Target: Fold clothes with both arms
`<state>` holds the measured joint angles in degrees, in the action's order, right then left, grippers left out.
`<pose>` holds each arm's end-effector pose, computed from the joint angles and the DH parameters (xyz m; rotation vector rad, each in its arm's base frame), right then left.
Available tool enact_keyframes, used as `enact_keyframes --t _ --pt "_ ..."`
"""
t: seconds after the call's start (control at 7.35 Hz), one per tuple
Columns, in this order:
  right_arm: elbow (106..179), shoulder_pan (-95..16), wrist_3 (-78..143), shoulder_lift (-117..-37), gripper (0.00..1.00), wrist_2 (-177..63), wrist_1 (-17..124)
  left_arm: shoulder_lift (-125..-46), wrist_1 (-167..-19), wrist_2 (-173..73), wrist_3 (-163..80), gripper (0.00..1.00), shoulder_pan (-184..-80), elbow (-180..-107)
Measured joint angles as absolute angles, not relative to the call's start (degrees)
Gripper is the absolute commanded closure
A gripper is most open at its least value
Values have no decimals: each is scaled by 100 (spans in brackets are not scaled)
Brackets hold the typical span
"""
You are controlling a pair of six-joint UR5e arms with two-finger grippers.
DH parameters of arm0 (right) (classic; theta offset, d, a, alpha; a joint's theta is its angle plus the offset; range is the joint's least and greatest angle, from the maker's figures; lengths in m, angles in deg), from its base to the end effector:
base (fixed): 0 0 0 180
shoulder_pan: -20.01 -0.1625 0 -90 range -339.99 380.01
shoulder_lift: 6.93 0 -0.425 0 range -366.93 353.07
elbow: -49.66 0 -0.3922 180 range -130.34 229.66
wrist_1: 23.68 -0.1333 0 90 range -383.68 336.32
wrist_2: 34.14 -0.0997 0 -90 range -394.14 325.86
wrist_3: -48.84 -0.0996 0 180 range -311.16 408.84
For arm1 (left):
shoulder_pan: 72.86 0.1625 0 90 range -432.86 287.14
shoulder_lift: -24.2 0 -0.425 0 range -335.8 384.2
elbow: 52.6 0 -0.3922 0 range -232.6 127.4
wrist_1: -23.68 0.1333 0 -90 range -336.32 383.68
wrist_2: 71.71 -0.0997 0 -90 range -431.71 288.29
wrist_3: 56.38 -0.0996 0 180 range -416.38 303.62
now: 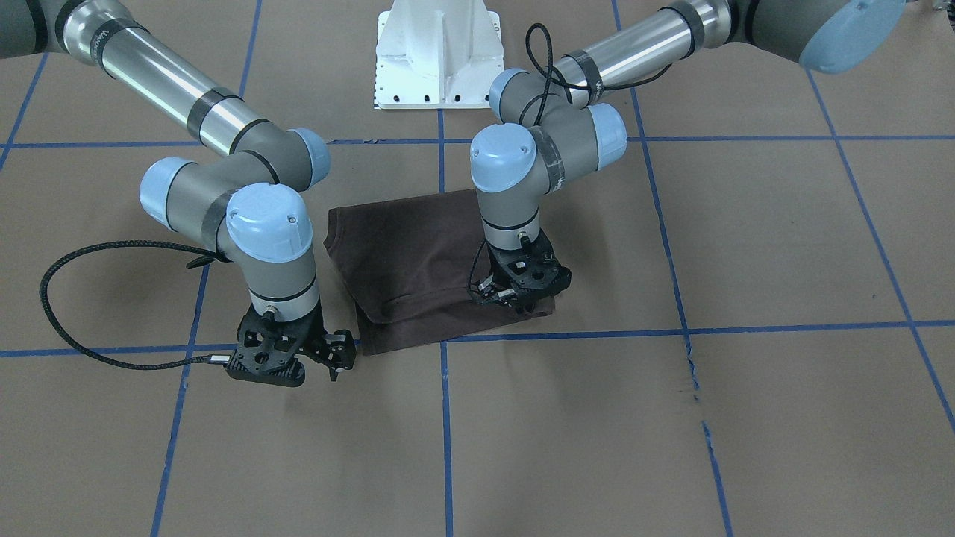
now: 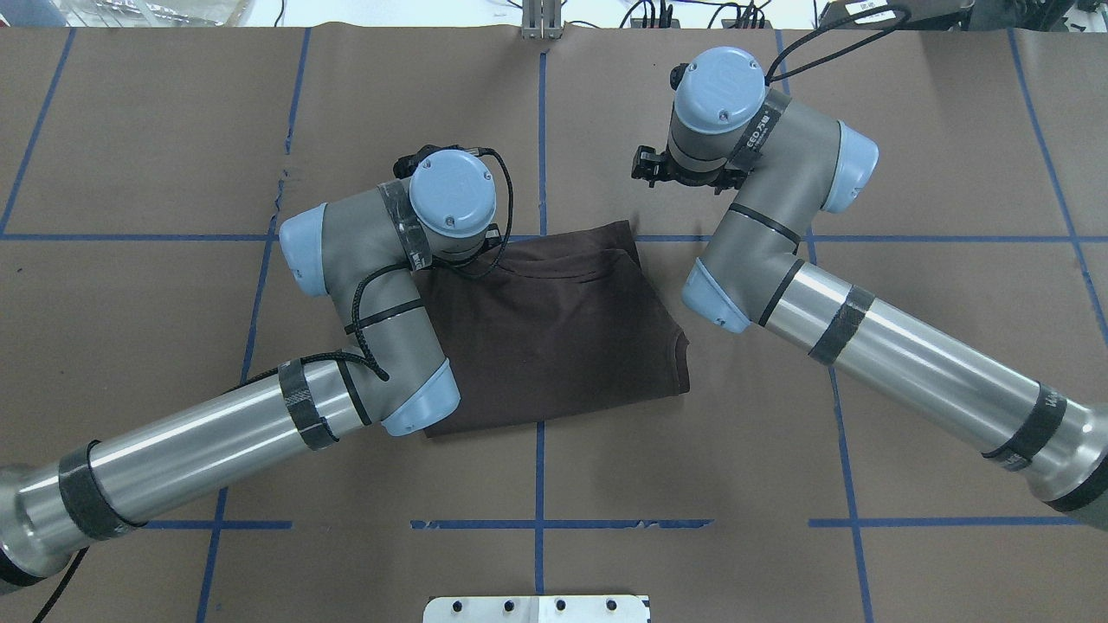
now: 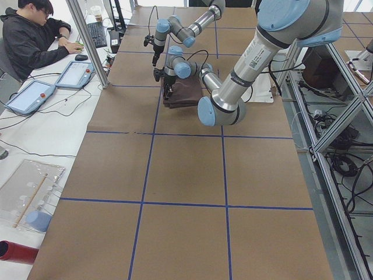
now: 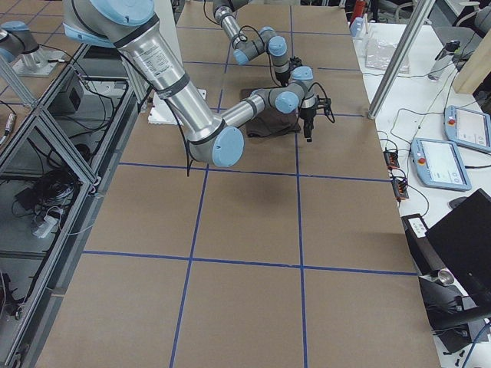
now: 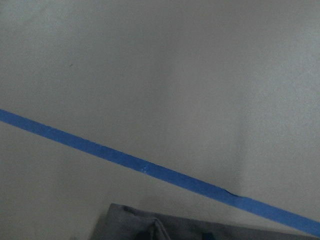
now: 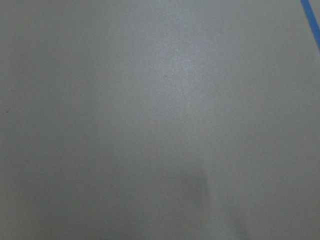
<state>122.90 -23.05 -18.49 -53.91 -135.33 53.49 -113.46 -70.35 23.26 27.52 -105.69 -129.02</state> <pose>-0.4926 -0.6163 0.3127 0.2121 -0.6751 0.2743 0.5867 -0.5269 0.2455 0.1439 0.6596 -0.4200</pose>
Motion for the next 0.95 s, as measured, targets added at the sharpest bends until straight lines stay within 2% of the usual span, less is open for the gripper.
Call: enact_keyframes --t 0.54,0.68,0.82,0.95 --pt "12321 -2259 -1865 -5413 0 -13519 5349 -11090 -6994 2275 2275 100 -10666 -12966" --pt "12322 -2250 -1865 -5428 0 -13515 5349 -11026 -7010 2273 2170 55 -10713 -12972" --pt "12322 -2248 -1866 -5435 0 -13513 5349 -10998 -7021 2275 1978 1 -10770 -12998" --pt "12325 -2245 -1866 -5437 0 -13513 5347 -10984 -7023 2280 1647 0 -10844 -13083"
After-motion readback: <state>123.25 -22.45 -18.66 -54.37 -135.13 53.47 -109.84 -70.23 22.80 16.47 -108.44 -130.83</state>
